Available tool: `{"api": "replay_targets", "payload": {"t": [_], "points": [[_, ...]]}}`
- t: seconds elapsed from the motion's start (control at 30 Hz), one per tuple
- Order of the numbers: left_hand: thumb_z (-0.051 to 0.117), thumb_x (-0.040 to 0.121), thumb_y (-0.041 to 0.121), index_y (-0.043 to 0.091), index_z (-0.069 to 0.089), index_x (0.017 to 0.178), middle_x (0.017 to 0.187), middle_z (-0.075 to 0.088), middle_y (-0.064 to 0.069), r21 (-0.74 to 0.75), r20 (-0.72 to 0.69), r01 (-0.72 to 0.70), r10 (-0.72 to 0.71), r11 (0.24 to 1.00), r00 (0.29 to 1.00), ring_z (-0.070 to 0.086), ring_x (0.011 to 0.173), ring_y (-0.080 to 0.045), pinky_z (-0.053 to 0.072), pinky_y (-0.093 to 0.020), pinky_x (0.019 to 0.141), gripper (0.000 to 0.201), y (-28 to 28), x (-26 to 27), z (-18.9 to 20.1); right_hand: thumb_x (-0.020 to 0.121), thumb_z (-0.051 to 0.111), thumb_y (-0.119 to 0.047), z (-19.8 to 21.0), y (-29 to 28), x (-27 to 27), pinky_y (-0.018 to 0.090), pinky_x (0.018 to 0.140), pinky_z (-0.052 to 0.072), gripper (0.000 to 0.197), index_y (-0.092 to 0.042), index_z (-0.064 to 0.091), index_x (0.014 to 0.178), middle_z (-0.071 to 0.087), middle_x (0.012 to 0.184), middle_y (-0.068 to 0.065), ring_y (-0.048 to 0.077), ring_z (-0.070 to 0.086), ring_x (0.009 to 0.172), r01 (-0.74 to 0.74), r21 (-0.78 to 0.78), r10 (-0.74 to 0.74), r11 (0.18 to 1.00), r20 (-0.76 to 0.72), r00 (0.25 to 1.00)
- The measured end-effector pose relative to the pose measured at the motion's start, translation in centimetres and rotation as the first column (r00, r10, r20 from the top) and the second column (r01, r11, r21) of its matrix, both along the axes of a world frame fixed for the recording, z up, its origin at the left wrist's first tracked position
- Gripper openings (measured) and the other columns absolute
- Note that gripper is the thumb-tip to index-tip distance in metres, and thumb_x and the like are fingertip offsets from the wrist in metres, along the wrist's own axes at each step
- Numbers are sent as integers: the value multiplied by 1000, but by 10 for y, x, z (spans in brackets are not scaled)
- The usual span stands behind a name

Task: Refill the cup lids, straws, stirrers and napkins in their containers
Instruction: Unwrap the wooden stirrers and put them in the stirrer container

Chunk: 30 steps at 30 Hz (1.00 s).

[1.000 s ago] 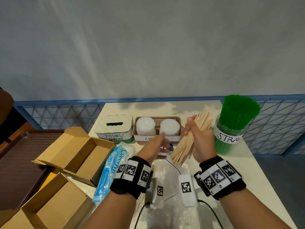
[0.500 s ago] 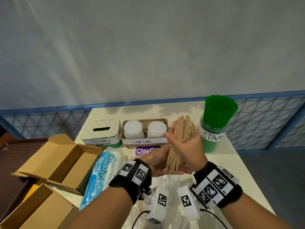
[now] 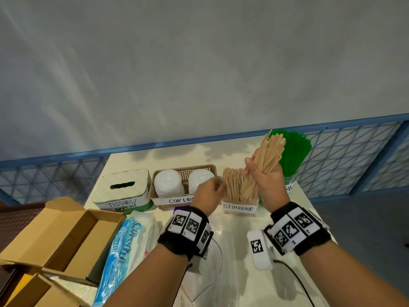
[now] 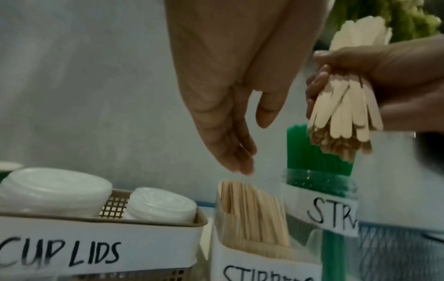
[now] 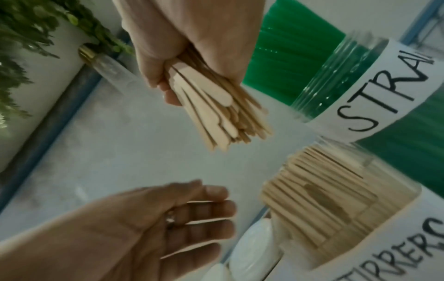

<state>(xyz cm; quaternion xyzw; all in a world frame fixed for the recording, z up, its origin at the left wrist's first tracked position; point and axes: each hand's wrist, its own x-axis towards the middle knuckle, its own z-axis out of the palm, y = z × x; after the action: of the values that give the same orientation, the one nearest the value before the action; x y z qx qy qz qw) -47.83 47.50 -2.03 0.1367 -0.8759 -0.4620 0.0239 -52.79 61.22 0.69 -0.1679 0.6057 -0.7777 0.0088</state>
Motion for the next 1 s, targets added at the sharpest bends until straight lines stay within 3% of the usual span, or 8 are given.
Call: {"api": "replay_targets", "payload": {"t": [0.07,0.23,0.33,0.47,0.6,0.73,0.87,1.0], "points": [[50,94,16,8,55,117,117,59,-7,-231,-97,-47,25,972,995,57,101,-17,42,-20,85,25,-2,-14,-8,87,60,-5,-8,-4,-18,17,62,52,12,-15,53,86,55,73,3,2,57,57,32,7,-32,999,25,999],[71,80,19,5,23,144,151,20,-15,-344,-57,54,-78,937,995,20,142,-24,18,-24,114,81,2,-44,-35,85,64,-5,-40,-16,-48,13,67,49,15,-10,55,96,59,79,-3,-6,59,64,66,78,-73,995,97,993],[78,72,33,6,9,148,156,4,-13,-443,-9,134,-154,887,988,1,146,-26,10,-31,119,106,4,-57,-41,84,63,-1,-57,-21,-58,6,64,47,19,-7,56,100,60,83,-2,-9,60,66,83,101,-96,991,136,986],[80,62,49,10,-1,149,158,-4,-4,-516,120,262,-233,816,965,-10,146,-22,11,-48,118,126,7,-72,-38,84,65,-5,-73,-23,-67,15,73,50,28,3,58,110,63,89,2,8,61,81,87,195,-118,977,157,981],[75,61,59,14,-4,149,159,-5,1,-611,215,353,-281,708,935,-13,145,-17,3,-56,116,127,4,-90,-40,84,65,-5,-81,-22,-73,9,75,49,33,5,58,114,66,96,4,-5,63,82,72,220,-110,973,164,980],[72,56,68,24,3,150,159,5,5,-609,286,434,-327,664,901,-8,146,-17,1,-65,111,124,2,-108,-48,83,68,-11,-90,-22,-73,32,96,48,38,0,59,118,66,111,10,18,63,104,37,237,-90,971,220,971],[70,64,60,28,21,146,153,28,6,-640,234,371,-289,673,928,13,145,-14,3,-63,112,101,7,-109,-46,81,70,-16,-95,-23,-72,35,92,51,32,-3,63,110,69,104,10,20,64,97,16,268,-86,963,249,965],[67,69,59,23,28,142,147,37,3,-695,197,308,-239,649,951,23,141,-14,7,-58,113,89,7,-105,-48,78,73,-25,-97,-23,-72,35,84,54,28,-7,67,99,71,97,12,20,67,89,35,349,-129,936,251,959]]}}
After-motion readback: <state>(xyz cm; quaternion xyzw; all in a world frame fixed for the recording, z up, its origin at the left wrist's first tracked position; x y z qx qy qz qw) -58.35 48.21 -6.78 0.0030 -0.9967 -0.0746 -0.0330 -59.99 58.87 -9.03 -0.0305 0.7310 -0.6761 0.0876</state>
